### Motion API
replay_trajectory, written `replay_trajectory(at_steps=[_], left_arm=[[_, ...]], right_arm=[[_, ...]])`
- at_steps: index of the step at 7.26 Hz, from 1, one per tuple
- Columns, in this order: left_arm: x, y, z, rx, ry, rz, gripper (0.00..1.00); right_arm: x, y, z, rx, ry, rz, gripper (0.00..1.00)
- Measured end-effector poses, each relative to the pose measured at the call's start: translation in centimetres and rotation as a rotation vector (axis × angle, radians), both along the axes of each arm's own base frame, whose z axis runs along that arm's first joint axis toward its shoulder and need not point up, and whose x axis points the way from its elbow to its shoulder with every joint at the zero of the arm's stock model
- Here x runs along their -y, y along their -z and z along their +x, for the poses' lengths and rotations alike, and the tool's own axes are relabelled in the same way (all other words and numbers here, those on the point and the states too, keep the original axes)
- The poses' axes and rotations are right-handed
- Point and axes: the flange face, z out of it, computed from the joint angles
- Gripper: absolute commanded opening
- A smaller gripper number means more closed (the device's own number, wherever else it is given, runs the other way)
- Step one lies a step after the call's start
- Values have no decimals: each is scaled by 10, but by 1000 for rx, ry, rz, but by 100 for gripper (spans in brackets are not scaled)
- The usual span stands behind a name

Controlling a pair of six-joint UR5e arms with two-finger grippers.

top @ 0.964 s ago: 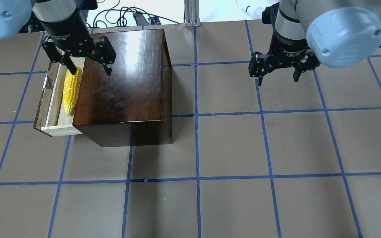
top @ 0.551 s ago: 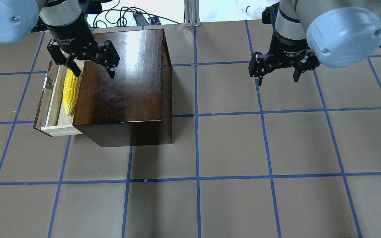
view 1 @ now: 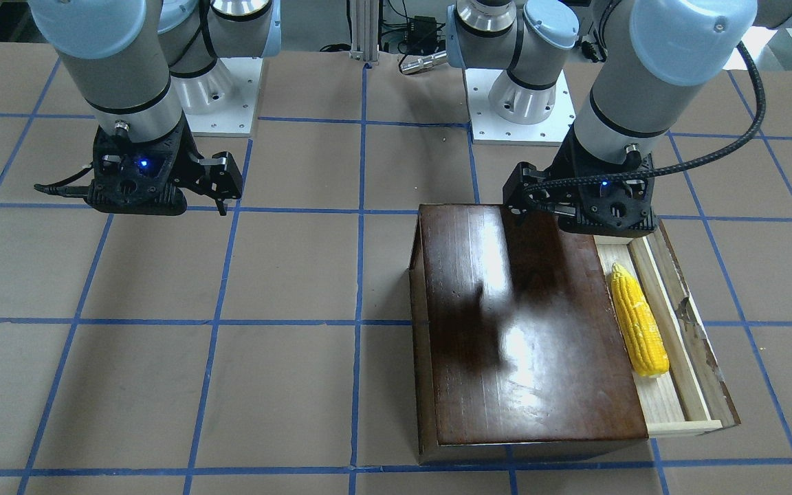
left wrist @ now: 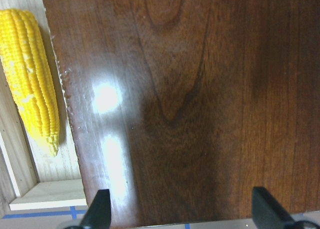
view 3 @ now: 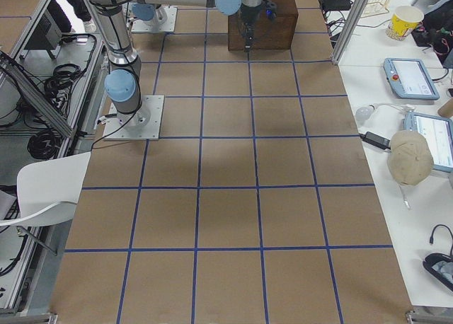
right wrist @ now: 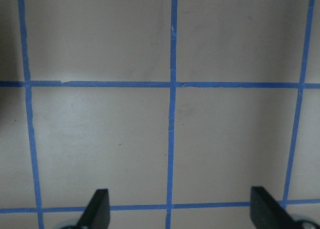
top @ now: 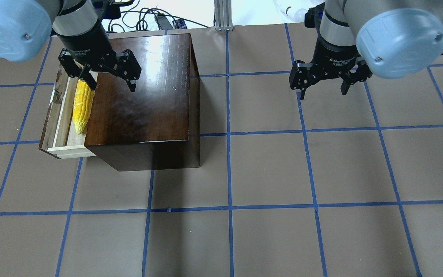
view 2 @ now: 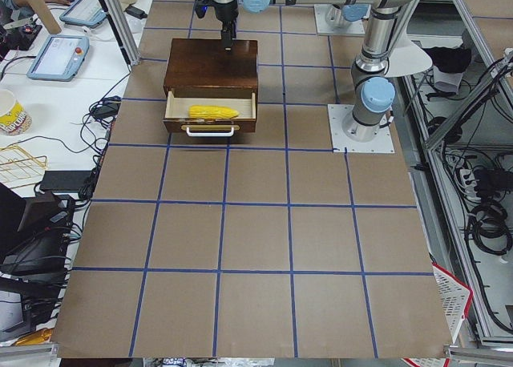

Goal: Open drawer and put corn inside

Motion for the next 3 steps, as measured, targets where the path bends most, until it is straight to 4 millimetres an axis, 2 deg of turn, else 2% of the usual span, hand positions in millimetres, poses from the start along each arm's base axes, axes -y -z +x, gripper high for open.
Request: replay_trajectory(at_steps=[3], left_arm=[[0, -1, 0, -1, 0, -5, 100]], right_arm=[[0, 0, 0, 0, 0, 1, 100]])
